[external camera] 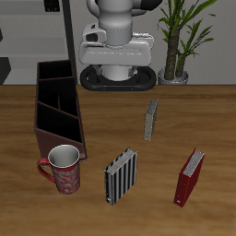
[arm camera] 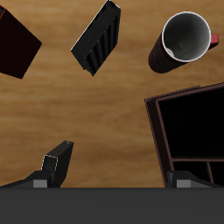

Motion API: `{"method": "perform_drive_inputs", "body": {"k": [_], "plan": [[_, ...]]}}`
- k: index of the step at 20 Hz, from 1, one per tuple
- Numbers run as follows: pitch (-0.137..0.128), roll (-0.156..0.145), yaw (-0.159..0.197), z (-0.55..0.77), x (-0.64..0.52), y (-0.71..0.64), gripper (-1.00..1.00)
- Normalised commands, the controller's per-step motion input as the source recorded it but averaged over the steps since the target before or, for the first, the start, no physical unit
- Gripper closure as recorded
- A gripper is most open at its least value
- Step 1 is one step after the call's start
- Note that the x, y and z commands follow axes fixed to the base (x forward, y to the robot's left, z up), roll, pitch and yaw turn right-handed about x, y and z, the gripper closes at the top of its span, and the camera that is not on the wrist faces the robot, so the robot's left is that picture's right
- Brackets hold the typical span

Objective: Place the red mug into the right desk caddy's right compartment

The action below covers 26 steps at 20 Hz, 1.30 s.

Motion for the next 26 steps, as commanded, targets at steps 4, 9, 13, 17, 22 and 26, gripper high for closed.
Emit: {"method": "perform_drive_inputs", "body": {"k": [4, 9, 13, 17, 22, 26], "plan": [[0.006, 0.015, -0.026, 0.11, 0.28, -0.21, -1.0], [-0.002, -0.003, 0.011, 0.09, 0.39, -0.26, -1.0], [-0.001, 0.017, -0.007, 0.03, 0.26, -0.17, -1.0], [-0.011, 0.039, 0.023, 0.06, 0.29, -0.19, -1.0], [-0.037, 0.008, 0.037, 0.06, 0.32, -0.25, -1.0], [-0.011, -0.001, -0.018, 0.05, 0.22, -0.28, -1.0]]}}
